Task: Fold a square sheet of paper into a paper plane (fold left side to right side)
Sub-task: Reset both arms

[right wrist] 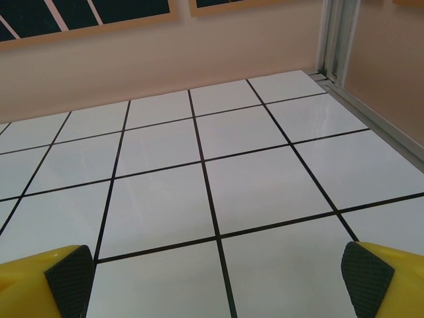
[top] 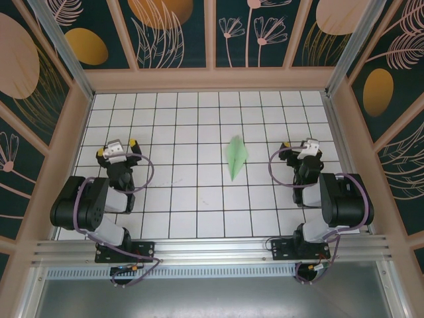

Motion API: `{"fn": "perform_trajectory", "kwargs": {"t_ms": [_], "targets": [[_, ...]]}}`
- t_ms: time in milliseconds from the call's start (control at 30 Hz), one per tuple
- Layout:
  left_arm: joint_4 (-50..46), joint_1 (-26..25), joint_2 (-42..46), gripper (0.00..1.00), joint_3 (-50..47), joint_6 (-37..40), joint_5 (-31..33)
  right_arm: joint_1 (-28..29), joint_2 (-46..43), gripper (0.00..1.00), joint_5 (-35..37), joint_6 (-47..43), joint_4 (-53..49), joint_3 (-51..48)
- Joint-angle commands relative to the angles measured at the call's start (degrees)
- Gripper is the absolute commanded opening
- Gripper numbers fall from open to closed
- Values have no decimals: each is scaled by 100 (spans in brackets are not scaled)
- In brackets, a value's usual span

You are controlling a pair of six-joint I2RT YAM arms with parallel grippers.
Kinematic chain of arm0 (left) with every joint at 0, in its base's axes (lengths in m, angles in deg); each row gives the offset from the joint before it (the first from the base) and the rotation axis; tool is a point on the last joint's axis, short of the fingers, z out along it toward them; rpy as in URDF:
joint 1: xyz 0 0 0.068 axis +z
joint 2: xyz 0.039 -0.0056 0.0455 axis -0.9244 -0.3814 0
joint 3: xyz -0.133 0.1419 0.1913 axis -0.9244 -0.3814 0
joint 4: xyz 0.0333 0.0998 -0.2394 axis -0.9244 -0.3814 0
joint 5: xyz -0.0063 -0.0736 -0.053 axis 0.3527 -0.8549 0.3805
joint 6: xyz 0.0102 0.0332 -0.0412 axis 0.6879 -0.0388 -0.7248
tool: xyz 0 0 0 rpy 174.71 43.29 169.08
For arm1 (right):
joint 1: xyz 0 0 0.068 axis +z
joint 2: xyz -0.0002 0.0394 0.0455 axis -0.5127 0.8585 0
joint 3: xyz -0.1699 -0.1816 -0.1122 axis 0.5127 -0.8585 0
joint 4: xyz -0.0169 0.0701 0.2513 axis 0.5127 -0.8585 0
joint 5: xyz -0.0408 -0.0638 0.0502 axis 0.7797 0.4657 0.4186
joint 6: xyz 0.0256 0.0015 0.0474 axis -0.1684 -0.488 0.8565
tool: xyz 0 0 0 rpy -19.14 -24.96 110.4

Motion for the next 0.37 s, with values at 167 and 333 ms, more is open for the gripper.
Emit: {"fn": "perform_trajectory", "kwargs": {"t_ms": [167,333], "targets": [[-264,72,96,99,29,-234,-184,-17,10,99,-151,-64,256,46],[-243,72,94,98,20,-207,-216,-26,14,99,-153,-64,257,41]]}}
